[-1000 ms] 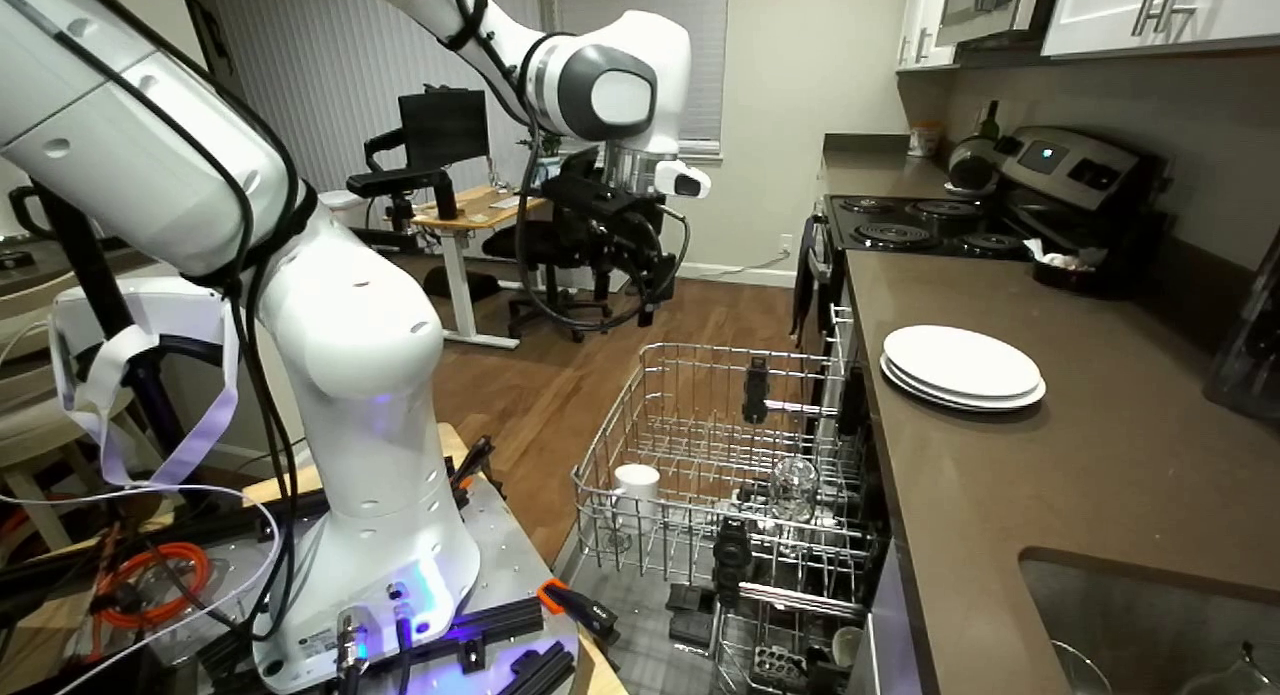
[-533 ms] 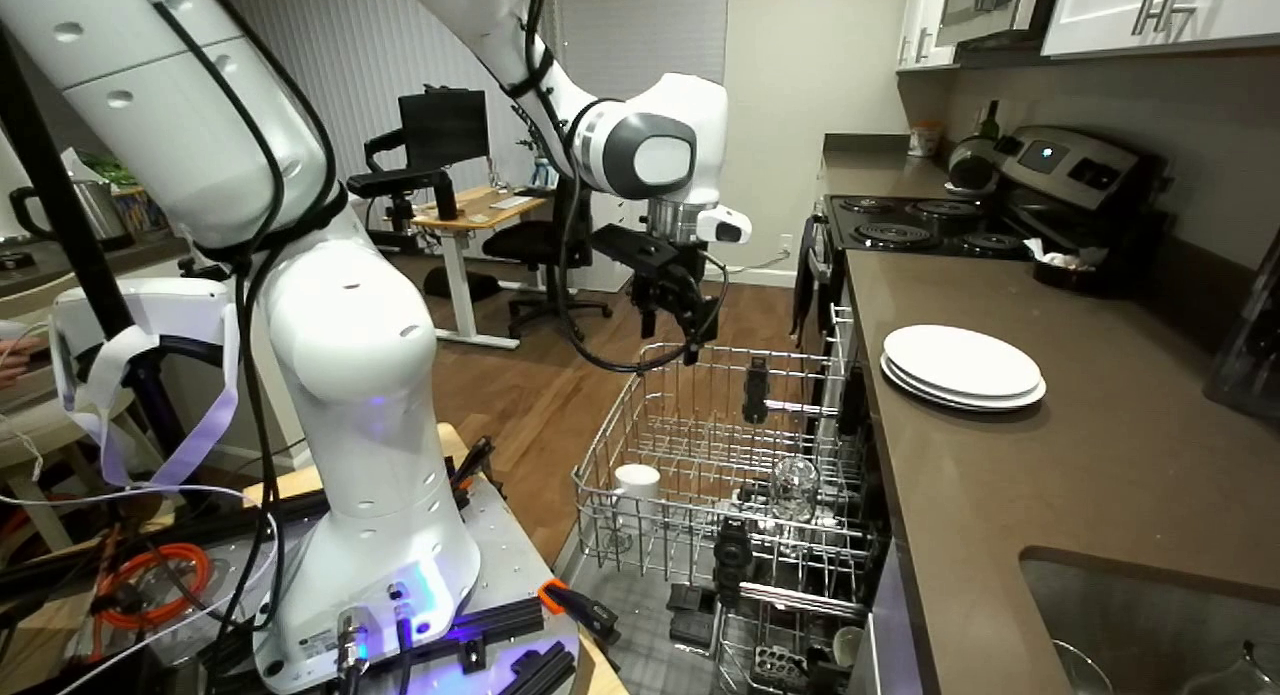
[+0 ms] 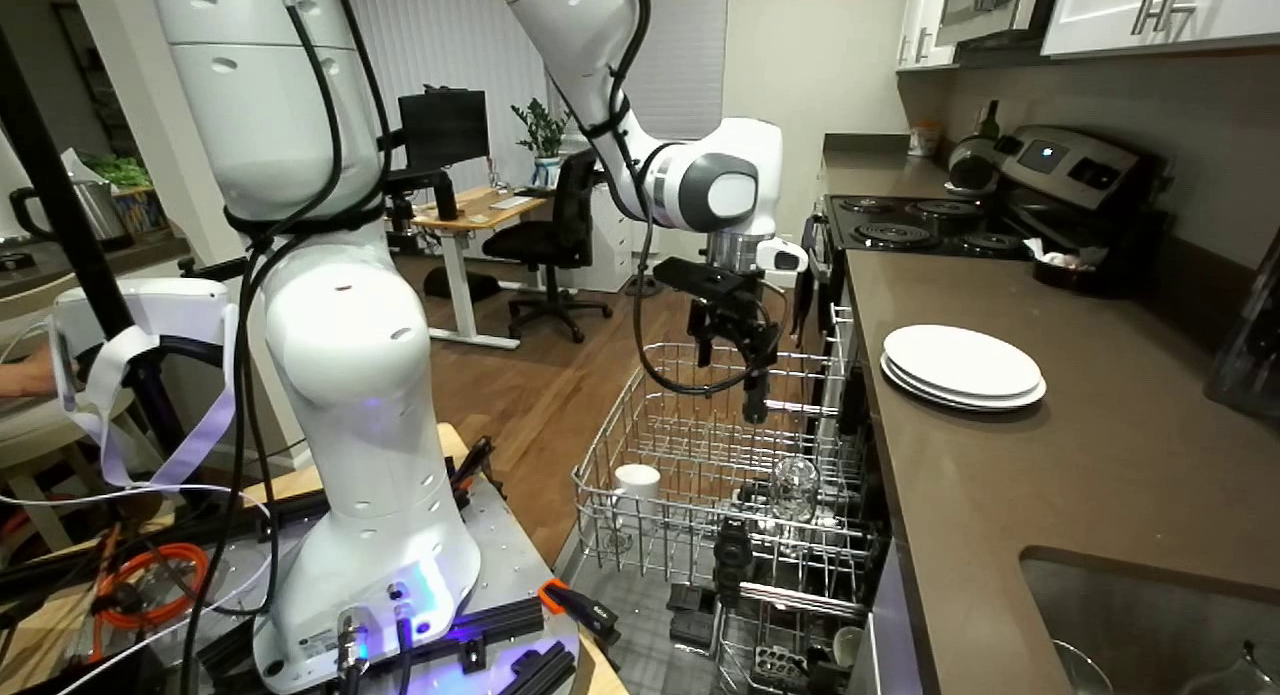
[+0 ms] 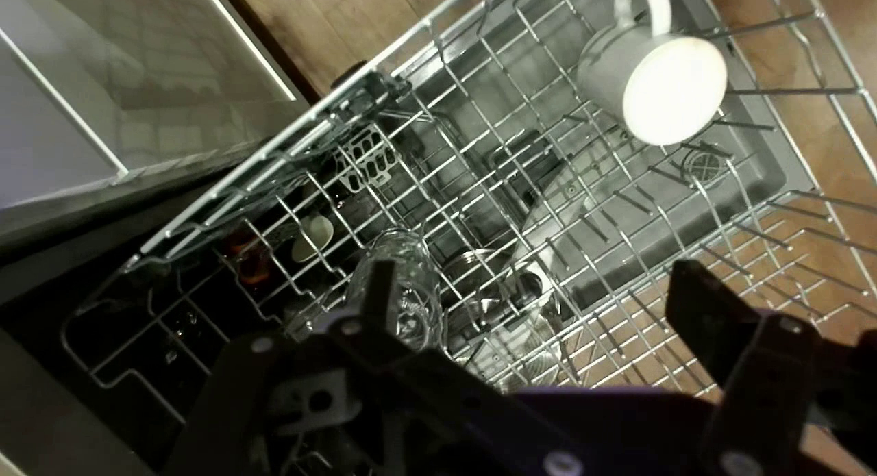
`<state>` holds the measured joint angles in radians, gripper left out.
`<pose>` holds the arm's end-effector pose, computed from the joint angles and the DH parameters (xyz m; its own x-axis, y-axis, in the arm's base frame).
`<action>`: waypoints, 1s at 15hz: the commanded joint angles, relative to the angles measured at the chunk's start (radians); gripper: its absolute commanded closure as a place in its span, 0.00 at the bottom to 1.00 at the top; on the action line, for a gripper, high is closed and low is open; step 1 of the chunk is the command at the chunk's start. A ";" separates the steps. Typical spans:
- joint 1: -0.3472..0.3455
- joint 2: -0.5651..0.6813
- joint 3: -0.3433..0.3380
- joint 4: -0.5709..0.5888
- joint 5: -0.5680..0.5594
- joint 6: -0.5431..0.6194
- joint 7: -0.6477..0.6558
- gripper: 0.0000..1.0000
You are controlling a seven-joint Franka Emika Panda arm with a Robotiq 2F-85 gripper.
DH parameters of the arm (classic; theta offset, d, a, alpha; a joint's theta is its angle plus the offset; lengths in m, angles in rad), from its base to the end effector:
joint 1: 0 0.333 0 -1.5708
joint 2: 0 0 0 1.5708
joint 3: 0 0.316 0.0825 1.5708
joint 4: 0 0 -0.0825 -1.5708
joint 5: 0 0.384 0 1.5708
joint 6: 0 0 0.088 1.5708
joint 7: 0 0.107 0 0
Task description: Move the glass jar to the left side of the dishwasher rack
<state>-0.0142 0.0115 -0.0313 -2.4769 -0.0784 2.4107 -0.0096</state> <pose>0.4640 -0.0216 0.2797 0.9966 0.0226 -0.0795 0.0264 -0.9985 0.0472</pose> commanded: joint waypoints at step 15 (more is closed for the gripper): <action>-0.020 0.314 -0.005 0.158 0.105 0.178 0.029 0.00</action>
<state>-0.0255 0.2425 -0.0516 -2.3105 -0.0249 2.4710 -0.0019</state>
